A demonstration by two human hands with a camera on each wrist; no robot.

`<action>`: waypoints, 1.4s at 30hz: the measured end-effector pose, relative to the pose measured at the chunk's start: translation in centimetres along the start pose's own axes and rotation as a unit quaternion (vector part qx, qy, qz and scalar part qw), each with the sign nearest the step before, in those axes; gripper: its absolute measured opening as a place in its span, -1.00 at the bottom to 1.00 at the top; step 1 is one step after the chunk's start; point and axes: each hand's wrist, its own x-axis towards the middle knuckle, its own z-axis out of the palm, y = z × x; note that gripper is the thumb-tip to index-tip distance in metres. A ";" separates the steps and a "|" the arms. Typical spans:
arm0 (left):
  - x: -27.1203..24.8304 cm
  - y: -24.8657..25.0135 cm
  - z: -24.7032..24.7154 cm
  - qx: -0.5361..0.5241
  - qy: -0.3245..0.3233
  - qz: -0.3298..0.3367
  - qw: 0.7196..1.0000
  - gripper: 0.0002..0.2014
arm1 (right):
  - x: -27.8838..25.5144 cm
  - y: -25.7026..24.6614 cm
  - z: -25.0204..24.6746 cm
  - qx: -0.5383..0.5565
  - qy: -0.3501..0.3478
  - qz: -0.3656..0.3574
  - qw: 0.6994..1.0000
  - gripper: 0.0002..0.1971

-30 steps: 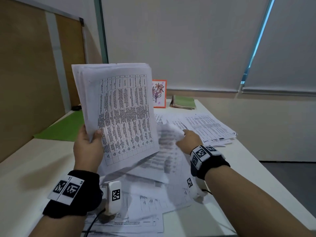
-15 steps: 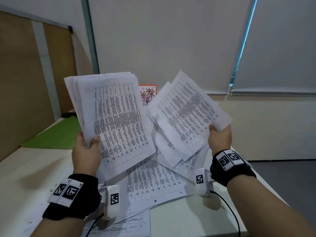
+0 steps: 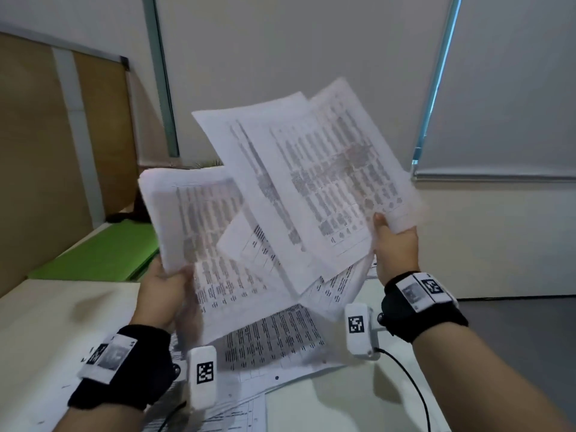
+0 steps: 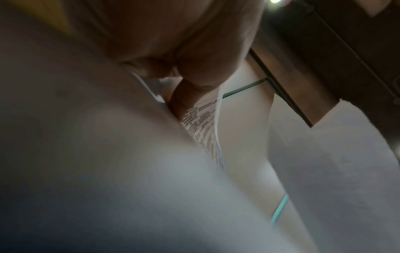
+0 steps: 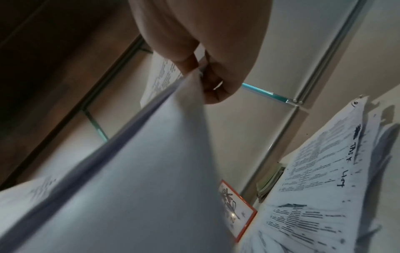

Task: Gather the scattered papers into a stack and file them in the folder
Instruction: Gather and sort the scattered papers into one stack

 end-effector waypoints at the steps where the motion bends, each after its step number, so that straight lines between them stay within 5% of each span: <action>1: -0.2 0.1 0.3 -0.020 -0.024 -0.017 0.999 -0.66 | -0.2 0.5 0.2 -0.022 -0.010 0.006 1.000 -0.58; 10: -3.2 0.6 2.4 -0.001 -0.123 -0.053 0.991 -0.63 | -1.5 4.4 0.7 -0.102 -0.121 0.086 0.984 -0.64; 12: -4.8 1.7 2.9 -0.022 -0.130 -0.036 0.991 -0.74 | -1.7 4.9 0.9 -0.118 -0.118 0.093 0.982 -0.64; 21: -3.2 -0.7 2.6 0.054 -0.138 -0.021 0.989 -0.59 | -1.8 5.8 1.4 -0.125 -0.109 0.097 0.981 -0.69; 27: -2.4 -1.4 2.8 0.067 -0.108 -0.016 0.992 -0.55 | -2.0 5.3 1.3 -0.167 -0.040 0.023 0.985 -0.69; 32: -2.7 -0.7 2.9 0.047 -0.040 0.010 0.998 -0.85 | -1.4 3.9 0.7 -0.092 0.049 0.011 0.994 -0.65; 38: -2.9 -0.5 3.5 -0.035 -0.025 -0.011 0.999 -0.80 | -3.3 4.3 1.3 -0.041 0.005 0.018 0.999 -0.53; 42: -3.3 -0.6 4.0 -0.070 -0.044 -0.051 0.995 -0.84 | -5.7 4.5 2.3 -0.073 -0.097 0.005 0.993 -0.66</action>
